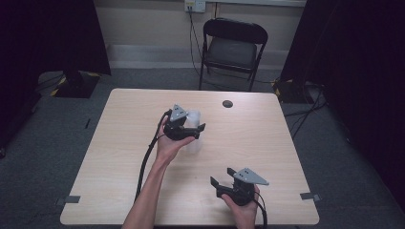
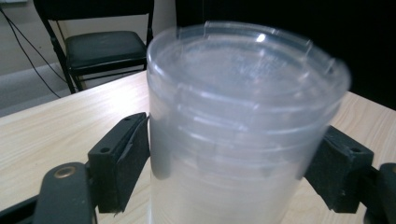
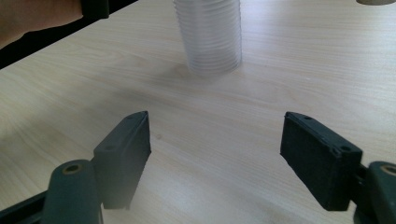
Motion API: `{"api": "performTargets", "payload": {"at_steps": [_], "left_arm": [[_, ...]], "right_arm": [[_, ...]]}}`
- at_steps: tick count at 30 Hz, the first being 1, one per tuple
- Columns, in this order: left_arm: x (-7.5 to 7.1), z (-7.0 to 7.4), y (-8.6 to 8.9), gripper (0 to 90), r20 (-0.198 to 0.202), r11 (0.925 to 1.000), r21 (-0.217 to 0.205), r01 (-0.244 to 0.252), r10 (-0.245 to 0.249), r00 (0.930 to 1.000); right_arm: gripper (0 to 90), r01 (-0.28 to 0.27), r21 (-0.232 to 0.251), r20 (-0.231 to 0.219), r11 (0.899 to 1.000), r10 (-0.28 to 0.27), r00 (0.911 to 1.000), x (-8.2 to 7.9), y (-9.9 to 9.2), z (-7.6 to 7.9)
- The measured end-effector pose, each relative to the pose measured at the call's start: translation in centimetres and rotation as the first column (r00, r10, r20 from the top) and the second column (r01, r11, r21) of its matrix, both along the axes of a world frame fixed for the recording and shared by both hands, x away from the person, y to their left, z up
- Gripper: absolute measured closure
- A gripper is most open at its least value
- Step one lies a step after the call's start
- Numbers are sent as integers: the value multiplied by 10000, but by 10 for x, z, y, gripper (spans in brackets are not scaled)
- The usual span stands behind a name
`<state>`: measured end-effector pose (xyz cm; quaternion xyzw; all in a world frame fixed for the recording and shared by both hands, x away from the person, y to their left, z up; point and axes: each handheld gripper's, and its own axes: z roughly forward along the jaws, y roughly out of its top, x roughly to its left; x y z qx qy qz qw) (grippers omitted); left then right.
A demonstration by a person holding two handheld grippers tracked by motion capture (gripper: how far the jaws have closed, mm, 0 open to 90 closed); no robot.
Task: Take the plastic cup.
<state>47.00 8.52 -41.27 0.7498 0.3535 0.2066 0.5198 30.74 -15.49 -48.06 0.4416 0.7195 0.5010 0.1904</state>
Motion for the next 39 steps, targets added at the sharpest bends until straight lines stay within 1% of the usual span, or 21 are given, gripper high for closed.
{"api": "performTargets", "payload": {"at_steps": [1, 6, 7, 8, 11, 12, 13, 15, 19, 20, 22, 23, 24, 25, 26, 28, 33, 35, 37, 38, 39], "left_arm": [[1, -1, 0, 200, -76, 10000, -17, -21, 21, 10000], [1, -6, 1, 190, -172, 10000, 22, 10, -10, 9999], [2, -7, 1, 193, -302, 10000, 46, -63, 64, 9995], [2, -8, 2, 196, -294, 10000, 91, -32, 35, 9996], [1, -9, 1, 246, -214, 10000, -23, -12, 12, 9998], [1, -10, 1, 285, -197, 9998, 94, 193, -191, 9996], [1, -10, 1, 289, -190, 10000, 57, 58, -57, 9998], [1, -10, 3, 299, -154, 9998, 2, 185, -185, 9997], [1, -9, 3, 307, -129, 9998, 21, 175, -175, 9998], [0, -9, 2, 306, -121, 9999, -68, 108, -108, 9999], [0, -8, 2, 301, -67, 9998, 125, 155, -154, 9999], [0, -8, 2, 302, -67, 9998, 125, 155, -154, 9999], [0, -7, 2, 294, -74, 9998, 101, 147, -146, 9999], [0, -7, 2, 286, -84, 9999, -130, 71, -72, 9999], [-1, -6, 2, 296, -96, 9998, -185, 103, -105, 9999], [-1, -5, 3, 303, -37, 9999, -94, 83, -83, 10000], [-1, -4, 3, 319, 26, 9999, -139, 83, -83, 10000], [-1, -3, 3, 316, 52, 9999, -69, 110, -109, 9999], [-1, -1, 3, 309, 77, 9999, -144, 45, -44, 10000], [-1, 1, 3, 311, 21, 9998, -178, 30, -29, 10000], [-2, 2, 4, 313, 99, 9999, -133, 84, -83, 9999]], "right_arm": [[240, 17, 5, -28, 10000, -17, 10000, 0, 0, 0], [238, 40, 65, -59, 10000, -40, 10000, 0, -2, -2], [238, 38, 82, -48, 10000, -38, 10000, 0, -2, -2], [238, 29, 87, -53, 10000, -29, 10000, 0, -2, -2], [239, 2, 90, -66, 10000, -1, 10000, 1, -1, -2], [239, -19, 71, -76, 10000, 20, 10000, 1, -1, -2], [239, -9, 47, -97, 10000, 10, 10000, 1, -1, -2], [240, -23, 59, -140, 10000, 24, 9999, 2, 0, -3], [240, -24, 56, -123, 10000, 24, 9999, 2, -1, -3], [240, -17, 45, -88, 10000, 17, 10000, 2, -1, -3], [241, -2, 144, -81, 9999, 3, 10000, 1, -2, -4], [240, -4, 138, -54, 9999, 5, 10000, 1, -2, -4], [240, 7, 118, -56, 9999, -6, 10000, 1, -2, -4], [240, 7, 133, -52, 9999, -6, 10000, 1, -2, -4], [239, -2, 146, -66, 9999, 3, 10000, 1, -2, -4], [240, -7, 124, -78, 9999, 8, 10000, 1, -2, -4], [240, -37, 103, -93, 9999, 38, 9999, 2, -1, -4], [240, -29, 110, -116, 9999, 31, 9999, 2, -1, -4], [241, -24, 95, -107, 10000, 25, 9999, 2, -1, -4], [241, -17, 107, -99, 9999, 18, 9999, 2, -1, -4], [241, -10, 118, -94, 9999, 11, 10000, 2, -1, -4]]}}
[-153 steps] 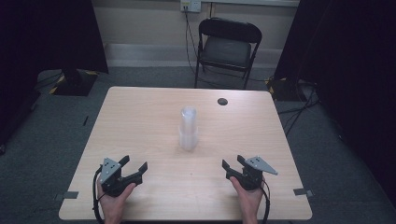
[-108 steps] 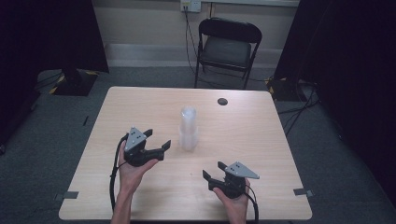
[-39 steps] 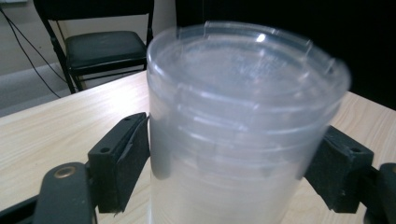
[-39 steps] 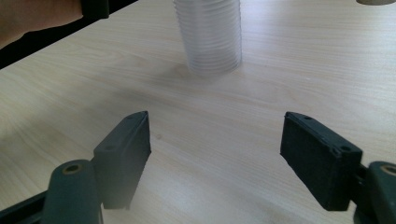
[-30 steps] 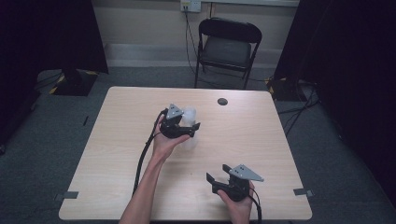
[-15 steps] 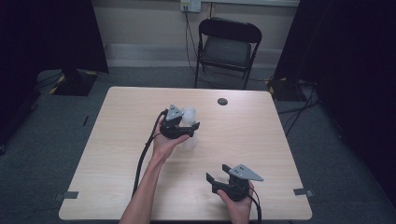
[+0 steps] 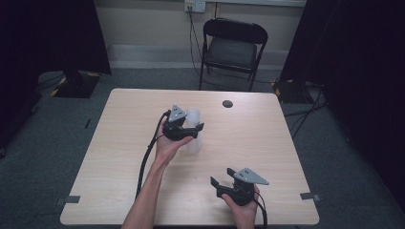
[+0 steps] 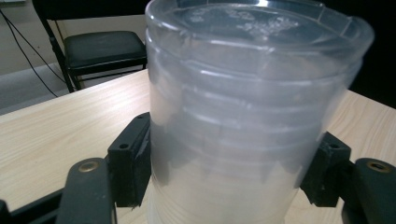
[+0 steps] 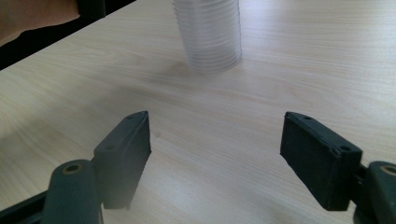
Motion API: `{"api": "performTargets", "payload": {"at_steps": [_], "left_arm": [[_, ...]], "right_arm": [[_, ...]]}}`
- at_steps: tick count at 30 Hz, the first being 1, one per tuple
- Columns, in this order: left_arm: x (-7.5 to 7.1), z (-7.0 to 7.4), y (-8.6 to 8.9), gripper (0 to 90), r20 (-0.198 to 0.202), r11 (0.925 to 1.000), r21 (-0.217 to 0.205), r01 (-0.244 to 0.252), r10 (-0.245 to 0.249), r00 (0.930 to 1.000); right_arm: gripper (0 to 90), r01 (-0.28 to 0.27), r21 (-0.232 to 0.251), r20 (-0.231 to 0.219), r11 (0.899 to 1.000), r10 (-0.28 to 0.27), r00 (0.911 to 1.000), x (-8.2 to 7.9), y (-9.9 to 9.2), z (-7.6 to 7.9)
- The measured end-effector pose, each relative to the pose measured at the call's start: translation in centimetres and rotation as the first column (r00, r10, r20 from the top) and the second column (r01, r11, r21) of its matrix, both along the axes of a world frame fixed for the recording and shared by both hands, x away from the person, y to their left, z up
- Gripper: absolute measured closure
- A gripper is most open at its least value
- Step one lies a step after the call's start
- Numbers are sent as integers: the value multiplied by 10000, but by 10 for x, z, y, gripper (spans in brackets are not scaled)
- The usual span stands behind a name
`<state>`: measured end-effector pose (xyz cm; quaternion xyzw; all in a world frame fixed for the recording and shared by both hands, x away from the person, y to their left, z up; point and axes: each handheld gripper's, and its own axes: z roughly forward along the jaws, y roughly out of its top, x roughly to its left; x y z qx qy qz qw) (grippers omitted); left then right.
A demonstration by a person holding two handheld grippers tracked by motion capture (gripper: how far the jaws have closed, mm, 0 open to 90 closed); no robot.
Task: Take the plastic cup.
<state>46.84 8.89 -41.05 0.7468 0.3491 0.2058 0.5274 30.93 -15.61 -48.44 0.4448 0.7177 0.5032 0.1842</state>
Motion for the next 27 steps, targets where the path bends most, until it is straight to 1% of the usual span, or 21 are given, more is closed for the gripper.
{"api": "performTargets", "payload": {"at_steps": [3, 7, 8, 9, 10, 11, 14, 15, 16, 19, 22, 23, 24, 26, 27], "left_arm": [[-1, 3, 0, 314, 98, 10000, 10, -4, 4, 10000], [-2, 7, 1, 319, 124, 10000, -42, 29, -28, 9999], [-2, 8, 1, 319, 69, 9999, -121, 23, -22, 10000], [-2, 9, 1, 318, 10, 9996, -296, -9, 10, 10000], [-2, 9, 1, 318, 10, 9996, -296, -9, 10, 10000], [-1, 11, 1, 319, 16, 9994, -319, -159, 160, 9999], [-1, 12, 1, 321, -8, 9989, -424, -179, 179, 9998], [-2, 14, 2, 324, 106, 9990, -403, -216, 220, 9997], [-3, 15, 2, 326, 101, 9983, -533, -226, 232, 9997], [-4, 18, 3, 330, 208, 9981, -598, -160, 173, 9996], [-4, 19, 4, 332, 231, 9978, -634, -181, 196, 9995], [-4, 21, 4, 334, 184, 9967, -807, -71, 86, 9998], [-5, 22, 3, 336, 170, 9962, -865, -50, 64, 9998], [-6, 25, 2, 338, 334, 9977, -672, -55, 78, 9994], [-6, 26, 1, 340, 386, 9978, -664, -64, 90, 9992]], "right_arm": [[241, 23, 0, 10, 10000, -23, 10000, 0, -1, 0], [240, 23, 9, -2, 10000, -23, 10000, 0, -1, 0], [240, 16, 9, 13, 10000, -16, 10000, 0, 0, 0], [240, 19, -2, 10, 10000, -19, 10000, 0, 0, 0], [240, 10, 7, -3, 10000, -10, 10000, 0, 0, 0], [240, 8, 6, -7, 10000, -8, 10000, 0, 0, 0], [240, 13, 6, 6, 10000, -13, 10000, 0, 0, 0], [239, 37, -13, -20, 10000, -37, 10000, 0, -1, 0], [239, 61, -25, -27, 10000, -61, 10000, 1, -1, 0], [239, 60, 5, -41, 10000, -60, 10000, 1, -1, 0], [239, 51, 16, -47, 10000, -51, 10000, 1, -1, 0], [239, 34, -7, -55, 10000, -34, 10000, 1, -1, -1], [239, 23, -29, -62, 10000, -23, 10000, 1, -1, -1], [239, 46, -11, -63, 10000, -46, 10000, 1, -1, -1], [239, 41, -4, -61, 10000, -41, 10000, 1, -1, -1]]}}
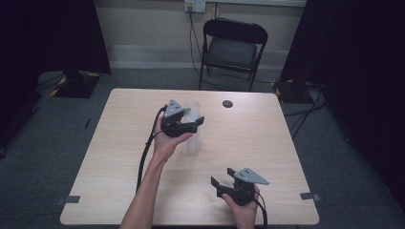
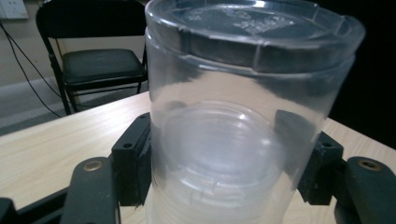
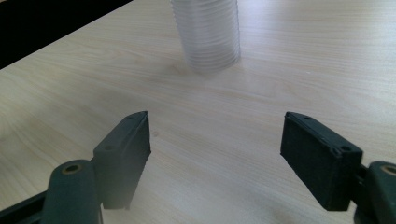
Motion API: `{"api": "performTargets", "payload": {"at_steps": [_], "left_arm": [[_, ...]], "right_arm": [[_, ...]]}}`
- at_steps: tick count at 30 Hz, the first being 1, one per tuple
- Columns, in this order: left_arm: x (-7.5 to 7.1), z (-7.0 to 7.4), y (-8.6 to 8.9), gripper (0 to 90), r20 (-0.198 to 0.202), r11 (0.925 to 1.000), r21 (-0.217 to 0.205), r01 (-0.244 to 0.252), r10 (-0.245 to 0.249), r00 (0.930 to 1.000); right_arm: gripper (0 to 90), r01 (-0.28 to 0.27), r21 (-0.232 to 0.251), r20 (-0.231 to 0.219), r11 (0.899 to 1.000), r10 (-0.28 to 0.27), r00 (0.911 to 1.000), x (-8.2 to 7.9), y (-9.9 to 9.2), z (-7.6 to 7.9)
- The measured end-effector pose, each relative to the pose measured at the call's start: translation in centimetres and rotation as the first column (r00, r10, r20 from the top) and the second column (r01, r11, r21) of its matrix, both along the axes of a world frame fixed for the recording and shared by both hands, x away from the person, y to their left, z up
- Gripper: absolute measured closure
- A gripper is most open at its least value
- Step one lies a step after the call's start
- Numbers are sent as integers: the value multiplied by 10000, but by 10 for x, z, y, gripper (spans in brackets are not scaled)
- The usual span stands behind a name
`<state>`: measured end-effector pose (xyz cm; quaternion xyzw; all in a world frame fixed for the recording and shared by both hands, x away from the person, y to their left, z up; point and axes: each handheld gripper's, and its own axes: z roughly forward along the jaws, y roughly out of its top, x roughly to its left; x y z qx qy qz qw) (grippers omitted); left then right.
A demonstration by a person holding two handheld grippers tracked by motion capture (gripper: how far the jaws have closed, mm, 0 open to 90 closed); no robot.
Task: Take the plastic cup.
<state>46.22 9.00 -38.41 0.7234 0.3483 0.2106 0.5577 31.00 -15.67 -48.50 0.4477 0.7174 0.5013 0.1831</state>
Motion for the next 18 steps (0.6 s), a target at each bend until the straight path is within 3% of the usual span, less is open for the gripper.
{"api": "performTargets", "payload": {"at_steps": [9, 12, 15, 18], "left_arm": [[-1, 9, 2, 347, 208, 10000, -42, 2, -1, 9998], [-4, 13, 3, 351, 335, 9994, -338, 6, 5, 9994], [-5, 15, 3, 351, 437, 9994, -348, 31, -16, 9990], [-7, 19, 1, 351, 544, 9999, -101, 12, -7, 9985]], "right_arm": [[238, -5, 42, -75, 10000, 5, 10000, 1, -1, -2], [238, -15, 48, -42, 10000, 15, 10000, 1, -1, -1], [238, 14, 45, -56, 10000, -14, 10000, 0, -1, -1], [239, -1, 62, -52, 10000, 1, 10000, 0, 0, -1]]}}
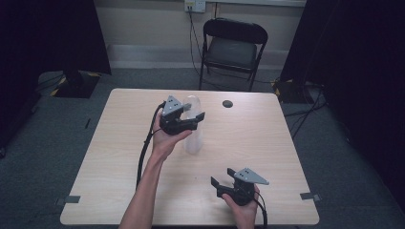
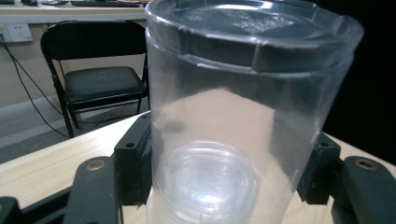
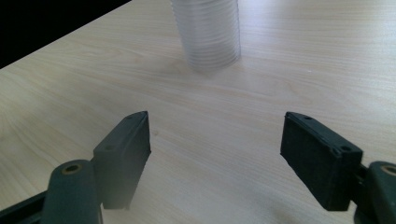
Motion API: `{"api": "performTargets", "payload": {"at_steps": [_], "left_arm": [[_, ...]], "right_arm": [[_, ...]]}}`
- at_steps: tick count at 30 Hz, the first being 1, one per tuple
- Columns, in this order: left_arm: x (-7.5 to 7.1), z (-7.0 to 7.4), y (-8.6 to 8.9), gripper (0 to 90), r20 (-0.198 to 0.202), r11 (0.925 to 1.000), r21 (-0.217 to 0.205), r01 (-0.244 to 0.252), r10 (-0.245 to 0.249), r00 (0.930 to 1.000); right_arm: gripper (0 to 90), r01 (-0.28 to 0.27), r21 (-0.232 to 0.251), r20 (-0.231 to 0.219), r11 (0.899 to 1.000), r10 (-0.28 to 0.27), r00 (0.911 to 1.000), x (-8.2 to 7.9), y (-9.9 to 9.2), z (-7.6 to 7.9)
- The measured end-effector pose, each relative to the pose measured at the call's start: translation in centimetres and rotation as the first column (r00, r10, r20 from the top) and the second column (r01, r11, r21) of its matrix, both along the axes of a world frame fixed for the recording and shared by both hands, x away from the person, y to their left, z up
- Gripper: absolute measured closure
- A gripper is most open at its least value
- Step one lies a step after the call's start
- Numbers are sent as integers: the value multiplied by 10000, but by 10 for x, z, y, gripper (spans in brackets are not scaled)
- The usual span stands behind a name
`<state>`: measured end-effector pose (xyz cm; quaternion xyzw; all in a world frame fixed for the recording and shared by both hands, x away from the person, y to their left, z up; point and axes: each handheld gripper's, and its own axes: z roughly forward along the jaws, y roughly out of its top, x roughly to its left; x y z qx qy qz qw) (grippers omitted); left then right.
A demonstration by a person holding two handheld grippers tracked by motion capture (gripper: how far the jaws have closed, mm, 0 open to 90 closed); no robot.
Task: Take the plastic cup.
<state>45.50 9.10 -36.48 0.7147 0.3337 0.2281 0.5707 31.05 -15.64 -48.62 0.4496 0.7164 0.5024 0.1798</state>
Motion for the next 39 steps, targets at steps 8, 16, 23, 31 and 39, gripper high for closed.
{"api": "performTargets", "payload": {"at_steps": [8, 16, 23, 31, 39], "left_arm": [[0, 12, 9, 356, -33, 9994, -351, 75, -76, 10000], [-6, 20, 20, 362, -74, 9978, -614, 241, -246, 9997], [-22, 31, 31, 369, -3, 9980, -548, 299, -300, 9995], [-38, 26, 45, 355, -234, 9938, -979, 526, -552, 9982], [-54, 12, 55, 369, -590, 9923, -1209, 280, -354, 9976]], "right_arm": [[238, -2, -27, 4, 10000, 2, 10000, 0, -1, 0], [239, -28, -31, 7, 10000, 28, 10000, 0, -1, 0], [241, -81, 0, -5, 10000, 81, 10000, 0, 1, 0], [244, -114, -27, 35, 9999, 114, 9999, -1, 2, 1], [250, -269, -195, 61, 9994, 270, 9996, 0, 6, 1]]}}
